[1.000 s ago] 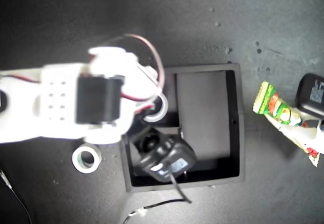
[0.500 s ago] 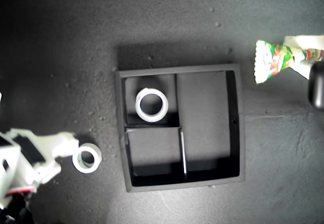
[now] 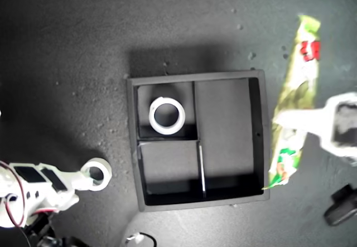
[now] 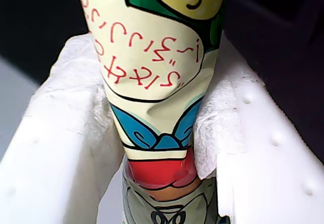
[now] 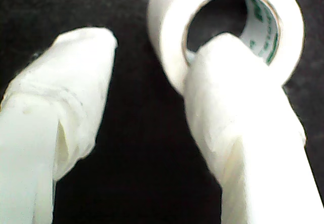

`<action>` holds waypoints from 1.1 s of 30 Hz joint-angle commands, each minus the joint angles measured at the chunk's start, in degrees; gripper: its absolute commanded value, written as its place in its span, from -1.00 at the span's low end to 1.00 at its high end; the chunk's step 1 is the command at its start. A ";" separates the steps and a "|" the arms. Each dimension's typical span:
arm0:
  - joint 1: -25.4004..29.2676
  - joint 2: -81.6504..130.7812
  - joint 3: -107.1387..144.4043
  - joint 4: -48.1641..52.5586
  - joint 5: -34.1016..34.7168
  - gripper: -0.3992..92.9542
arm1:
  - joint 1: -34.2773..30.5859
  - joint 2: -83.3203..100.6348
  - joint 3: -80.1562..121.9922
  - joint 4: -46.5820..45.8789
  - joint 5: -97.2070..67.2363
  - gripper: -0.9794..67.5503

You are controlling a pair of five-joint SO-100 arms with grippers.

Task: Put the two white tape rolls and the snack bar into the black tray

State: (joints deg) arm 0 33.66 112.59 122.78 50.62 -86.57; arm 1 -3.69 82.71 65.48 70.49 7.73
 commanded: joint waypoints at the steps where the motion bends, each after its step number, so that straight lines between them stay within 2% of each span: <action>1: -0.44 -0.97 -0.70 -2.29 1.49 -0.76 | -0.88 -13.27 -30.59 14.06 -0.18 -0.99; 3: -0.62 -1.93 -0.62 -2.72 1.76 -0.76 | -0.26 -16.79 -32.70 14.94 0.97 -0.99; 13: -1.67 -7.91 0.62 -6.59 1.14 -0.75 | 1.49 -17.05 -22.15 5.71 4.48 -0.99; 18: -3.16 -13.54 -0.35 -7.47 0.26 -0.76 | 1.49 -21.80 -21.53 4.66 6.24 -0.97; 19: -3.52 -14.41 -0.79 -7.29 0.18 -0.80 | 1.41 -23.20 -21.71 4.57 6.59 -0.86; 21: -4.04 -14.85 -2.99 -4.92 0.44 -0.92 | 0.97 -25.31 -21.97 4.57 7.12 -0.39; 23: -4.66 -13.54 -7.73 2.20 1.23 -0.98 | 0.26 -25.93 -21.27 4.57 7.65 -0.19; 26: -7.29 -8.96 -17.67 16.08 5.54 -0.99 | -0.62 -26.02 -21.71 6.33 7.91 -0.19; 30: -13.54 -8.79 -38.94 30.59 16.00 -0.99 | -0.88 -26.02 -31.38 12.83 7.65 -0.22; 32: -15.91 -14.06 -51.06 34.54 20.92 -0.99 | -0.53 -26.02 -39.90 18.72 9.84 -0.44; 33: -16.79 -17.84 -56.95 36.47 22.50 -0.99 | -0.18 -26.02 -45.09 22.32 12.57 -0.62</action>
State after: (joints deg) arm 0 19.60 99.40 84.90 81.65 -69.70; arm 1 -4.31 55.99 32.61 85.78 16.70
